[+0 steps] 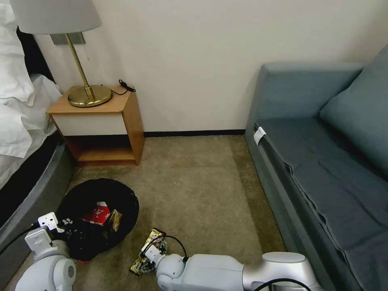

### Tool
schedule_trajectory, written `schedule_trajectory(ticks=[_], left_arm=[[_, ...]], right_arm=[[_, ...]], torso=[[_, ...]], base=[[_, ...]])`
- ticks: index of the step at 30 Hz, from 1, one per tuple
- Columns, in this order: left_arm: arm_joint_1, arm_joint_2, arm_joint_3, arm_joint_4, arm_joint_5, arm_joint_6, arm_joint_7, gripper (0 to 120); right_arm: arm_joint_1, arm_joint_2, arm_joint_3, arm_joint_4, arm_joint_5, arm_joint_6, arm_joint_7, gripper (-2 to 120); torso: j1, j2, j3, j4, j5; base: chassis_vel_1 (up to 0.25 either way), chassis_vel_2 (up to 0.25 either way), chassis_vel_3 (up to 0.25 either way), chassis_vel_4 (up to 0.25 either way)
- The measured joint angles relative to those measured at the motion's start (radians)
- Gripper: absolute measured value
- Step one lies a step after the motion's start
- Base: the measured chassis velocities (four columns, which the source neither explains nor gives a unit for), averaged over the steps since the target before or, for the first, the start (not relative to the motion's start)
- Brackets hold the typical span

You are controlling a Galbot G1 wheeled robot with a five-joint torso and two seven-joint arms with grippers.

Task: Pick up the trash bin, then pick up the garbage on the floor and place it into the trash bin.

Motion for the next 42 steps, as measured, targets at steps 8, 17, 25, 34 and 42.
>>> schedule_trajectory(ticks=[8, 17, 25, 34, 42], left_arm=[[-0.006, 0.002, 0.005, 0.005, 0.001, 0.000, 0.000, 2], [-0.008, 0.007, 0.007, 0.008, 0.002, 0.000, 0.001, 2], [-0.008, 0.007, 0.011, 0.010, 0.005, 0.000, 0.001, 2], [-0.006, 0.006, 0.014, 0.011, 0.011, -0.003, 0.001, 2], [-0.006, 0.006, 0.017, 0.011, 0.016, -0.004, 0.001, 2]], right_arm=[[0.006, -0.022, 0.018, 0.034, 0.027, -0.028, 0.023, 100], [-0.013, -0.022, 0.021, 0.022, 0.047, -0.045, 0.035, 100], [-0.025, 0.000, 0.022, -0.007, 0.052, -0.042, 0.035, 100], [-0.024, 0.008, 0.024, -0.011, 0.065, -0.040, 0.033, 100], [-0.031, 0.037, 0.024, -0.045, 0.085, -0.038, 0.021, 100]], torso=[[0.000, 0.000, 0.000, 0.0000, 0.0000], [0.000, 0.000, 0.000, 0.0000, 0.0000], [0.000, 0.000, 0.000, 0.0000, 0.0000], [0.000, 0.000, 0.000, 0.0000, 0.0000], [0.000, 0.000, 0.000, 0.0000, 0.0000]], base=[[0.000, 0.000, 0.000, 0.000], [0.000, 0.000, 0.000, 0.000], [0.000, 0.000, 0.000, 0.000], [0.000, 0.000, 0.000, 0.000], [0.000, 0.000, 0.000, 0.000]])
